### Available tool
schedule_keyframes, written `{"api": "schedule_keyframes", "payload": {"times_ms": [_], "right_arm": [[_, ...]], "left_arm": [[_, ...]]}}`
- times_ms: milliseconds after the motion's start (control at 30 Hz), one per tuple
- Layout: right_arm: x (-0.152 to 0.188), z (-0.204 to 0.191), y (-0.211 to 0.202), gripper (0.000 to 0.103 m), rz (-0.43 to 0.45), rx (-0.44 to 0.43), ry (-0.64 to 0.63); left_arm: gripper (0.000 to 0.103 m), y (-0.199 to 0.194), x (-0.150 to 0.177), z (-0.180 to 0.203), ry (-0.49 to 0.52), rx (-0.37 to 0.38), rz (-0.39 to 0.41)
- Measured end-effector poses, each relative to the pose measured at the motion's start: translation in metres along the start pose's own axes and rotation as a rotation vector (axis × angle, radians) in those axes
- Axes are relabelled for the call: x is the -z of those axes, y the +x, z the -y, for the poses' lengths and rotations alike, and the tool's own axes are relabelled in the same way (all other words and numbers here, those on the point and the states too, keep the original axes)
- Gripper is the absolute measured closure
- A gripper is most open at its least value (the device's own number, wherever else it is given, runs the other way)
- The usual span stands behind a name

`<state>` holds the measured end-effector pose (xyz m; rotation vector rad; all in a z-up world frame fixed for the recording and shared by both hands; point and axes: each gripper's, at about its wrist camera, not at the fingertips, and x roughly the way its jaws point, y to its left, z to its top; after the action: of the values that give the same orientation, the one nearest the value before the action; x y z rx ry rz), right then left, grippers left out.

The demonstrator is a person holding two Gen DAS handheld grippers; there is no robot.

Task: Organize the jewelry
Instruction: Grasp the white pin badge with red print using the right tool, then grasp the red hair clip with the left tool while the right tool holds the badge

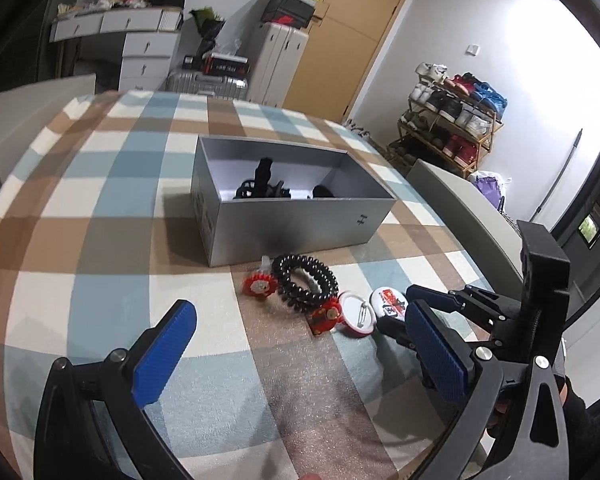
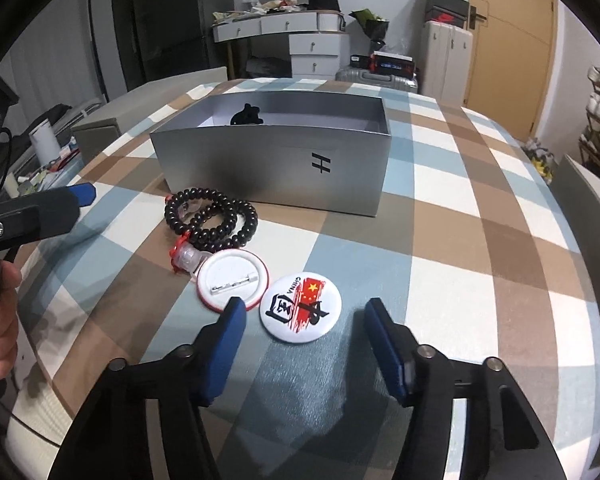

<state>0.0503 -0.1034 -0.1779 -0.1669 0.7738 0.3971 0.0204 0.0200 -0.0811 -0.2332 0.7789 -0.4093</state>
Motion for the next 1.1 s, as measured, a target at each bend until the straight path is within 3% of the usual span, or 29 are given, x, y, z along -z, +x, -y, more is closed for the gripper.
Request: {"api": "schedule_keyframes", "payload": {"times_ms": [133, 533, 900, 1100], "right_arm": [[-0.001, -0.003, 0.001, 0.062, 0.006, -0.001, -0.021], [0.004, 0.005, -0.009, 0.062, 0.058, -0.023, 0.008], [0.008, 0.031, -0.033, 0.062, 0.146, -0.094, 0.129], [0.009, 0.032, -0.038, 0.062, 0.169, -0.107, 0.133]], "left_arm": [[0.002, 0.003, 0.001, -0.006, -0.038, -0.01, -0.015], [0.002, 0.011, -0.002, -0.009, -0.078, -0.06, -0.064], [0.002, 0.035, 0.004, 0.011, -0.043, -0.015, -0.178], [0.006, 0.032, 0.0, 0.019, -0.002, -0.001, -0.158]]}}
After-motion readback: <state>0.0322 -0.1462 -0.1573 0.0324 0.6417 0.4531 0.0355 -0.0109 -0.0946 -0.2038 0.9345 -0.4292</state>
